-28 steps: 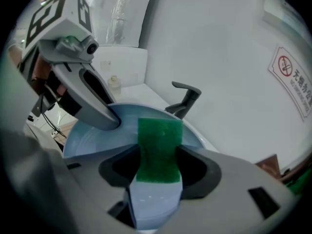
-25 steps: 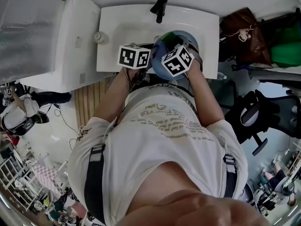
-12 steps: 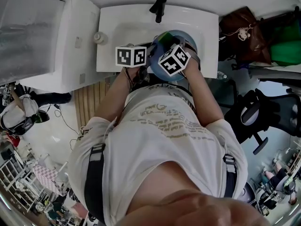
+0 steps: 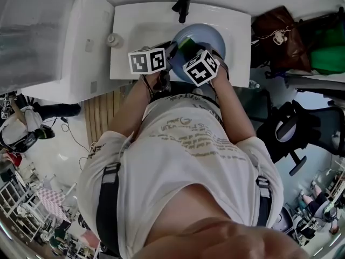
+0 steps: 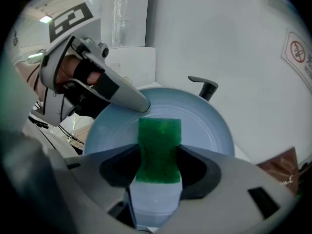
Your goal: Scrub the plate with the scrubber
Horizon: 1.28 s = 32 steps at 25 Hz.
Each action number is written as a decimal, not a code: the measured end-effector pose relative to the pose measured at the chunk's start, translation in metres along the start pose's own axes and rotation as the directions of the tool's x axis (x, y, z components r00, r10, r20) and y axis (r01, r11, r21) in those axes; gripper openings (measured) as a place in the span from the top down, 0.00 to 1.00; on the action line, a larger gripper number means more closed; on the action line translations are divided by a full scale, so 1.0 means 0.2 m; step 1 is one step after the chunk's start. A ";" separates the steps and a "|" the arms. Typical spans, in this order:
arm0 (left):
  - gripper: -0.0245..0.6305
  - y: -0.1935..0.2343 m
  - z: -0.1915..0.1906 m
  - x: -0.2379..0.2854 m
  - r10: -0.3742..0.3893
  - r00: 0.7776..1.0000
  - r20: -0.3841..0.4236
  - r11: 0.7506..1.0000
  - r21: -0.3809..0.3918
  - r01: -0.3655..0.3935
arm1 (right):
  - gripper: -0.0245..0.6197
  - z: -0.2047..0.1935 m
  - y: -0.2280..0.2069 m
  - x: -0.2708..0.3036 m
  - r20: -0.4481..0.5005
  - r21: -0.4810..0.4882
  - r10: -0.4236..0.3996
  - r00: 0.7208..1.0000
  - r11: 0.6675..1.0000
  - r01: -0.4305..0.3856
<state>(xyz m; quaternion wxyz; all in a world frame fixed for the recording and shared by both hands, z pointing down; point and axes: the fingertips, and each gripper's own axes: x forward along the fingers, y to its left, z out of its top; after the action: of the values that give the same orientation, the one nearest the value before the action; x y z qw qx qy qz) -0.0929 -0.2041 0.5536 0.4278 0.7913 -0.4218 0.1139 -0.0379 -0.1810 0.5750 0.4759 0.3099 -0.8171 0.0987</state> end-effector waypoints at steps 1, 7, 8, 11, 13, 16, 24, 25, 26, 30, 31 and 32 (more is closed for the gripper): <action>0.88 0.00 0.01 0.00 -0.001 1.000 0.008 1.000 -0.004 0.001 | 0.59 0.00 0.01 0.00 0.005 0.008 0.010 1.000 1.000 -0.010; 0.87 0.00 0.04 -0.02 -0.016 0.998 0.066 0.998 -0.056 0.020 | 0.60 0.02 0.06 -0.03 0.035 0.045 0.072 0.997 0.996 -0.073; 0.87 0.00 0.05 -0.02 -0.019 0.997 0.073 0.998 -0.059 0.023 | 0.59 0.02 0.06 -0.03 0.039 0.047 0.078 0.996 0.996 -0.079; 0.87 -0.01 0.06 -0.03 -0.021 0.995 0.099 0.998 -0.051 0.026 | 0.59 0.03 0.09 -0.04 0.044 0.042 0.087 0.995 0.995 -0.089; 0.87 -0.01 0.08 -0.04 -0.018 0.992 0.121 0.999 -0.048 0.024 | 0.59 0.03 0.12 -0.05 0.049 0.038 0.096 0.994 0.994 -0.098; 0.87 0.00 0.10 -0.05 -0.016 0.988 0.152 0.998 -0.054 0.025 | 0.60 0.03 0.16 -0.06 0.054 0.047 0.122 0.991 0.991 -0.125; 0.86 0.00 0.10 -0.08 -0.038 0.987 0.158 0.993 -0.108 0.055 | 0.59 -0.11 0.12 -0.06 0.025 0.047 0.100 0.995 0.994 -0.101; 0.86 0.00 0.11 -0.08 -0.042 0.986 0.162 0.991 -0.118 0.062 | 0.59 -0.13 0.10 -0.06 0.027 0.066 0.089 0.996 0.994 -0.091; 0.86 0.00 0.11 -0.09 -0.049 0.985 0.166 0.989 -0.127 0.070 | 0.59 -0.15 0.08 -0.06 0.034 0.095 0.082 0.996 0.992 -0.085; 0.86 -0.02 0.13 -0.09 -0.076 0.983 0.169 0.984 -0.147 0.101 | 0.59 -0.21 -0.03 -0.09 0.049 0.166 0.048 0.998 0.985 -0.056; 0.86 -0.03 0.13 -0.09 -0.082 0.983 0.166 0.984 -0.145 0.106 | 0.59 -0.22 -0.06 -0.10 0.048 0.170 0.037 0.998 0.984 -0.045; 0.86 -0.04 0.13 -0.09 -0.087 0.983 0.163 0.984 -0.140 0.110 | 0.59 -0.24 -0.08 -0.11 0.047 0.182 0.026 0.999 0.983 -0.034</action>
<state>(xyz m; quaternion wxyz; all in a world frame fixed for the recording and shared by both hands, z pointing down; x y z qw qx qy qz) -0.1032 -0.2118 0.5243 0.4561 0.7837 -0.4216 -0.0017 0.0132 -0.1630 0.5798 0.4259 0.3419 -0.8196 0.1734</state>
